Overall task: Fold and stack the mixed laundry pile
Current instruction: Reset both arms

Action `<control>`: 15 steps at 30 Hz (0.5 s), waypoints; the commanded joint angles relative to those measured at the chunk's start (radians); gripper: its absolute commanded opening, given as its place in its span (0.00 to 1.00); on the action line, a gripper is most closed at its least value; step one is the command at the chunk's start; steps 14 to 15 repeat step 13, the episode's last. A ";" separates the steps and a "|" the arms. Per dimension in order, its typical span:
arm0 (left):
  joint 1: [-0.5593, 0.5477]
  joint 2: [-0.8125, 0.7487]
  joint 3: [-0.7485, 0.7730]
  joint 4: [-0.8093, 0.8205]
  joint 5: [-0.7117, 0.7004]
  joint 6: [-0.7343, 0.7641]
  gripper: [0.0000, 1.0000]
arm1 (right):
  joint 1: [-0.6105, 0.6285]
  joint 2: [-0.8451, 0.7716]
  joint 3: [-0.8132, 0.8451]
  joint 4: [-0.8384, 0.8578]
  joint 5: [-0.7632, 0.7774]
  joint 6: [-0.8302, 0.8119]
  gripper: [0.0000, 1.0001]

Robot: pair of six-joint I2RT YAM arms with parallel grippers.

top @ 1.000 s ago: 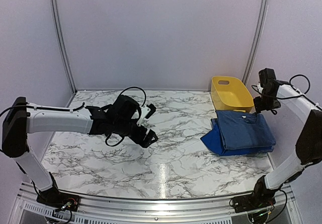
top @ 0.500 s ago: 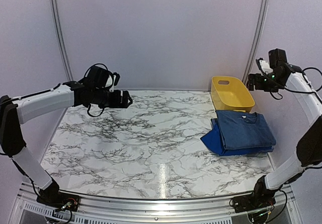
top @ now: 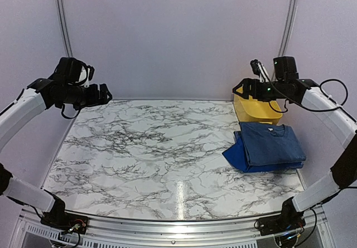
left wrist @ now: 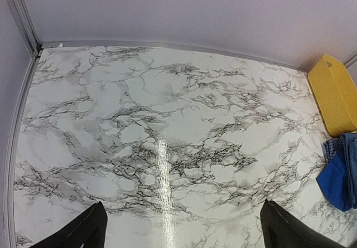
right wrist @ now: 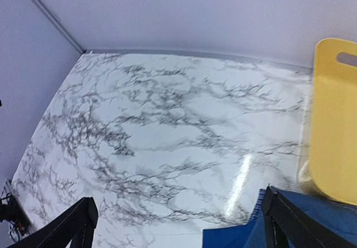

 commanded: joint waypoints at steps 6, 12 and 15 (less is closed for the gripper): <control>0.002 -0.144 -0.264 -0.095 0.016 -0.099 0.99 | 0.282 -0.029 -0.241 0.266 0.072 0.126 0.99; 0.002 -0.225 -0.410 -0.078 0.008 -0.134 0.99 | 0.370 -0.027 -0.346 0.354 0.097 0.158 0.99; 0.001 -0.238 -0.428 -0.074 0.007 -0.139 0.99 | 0.372 -0.029 -0.356 0.362 0.096 0.158 0.98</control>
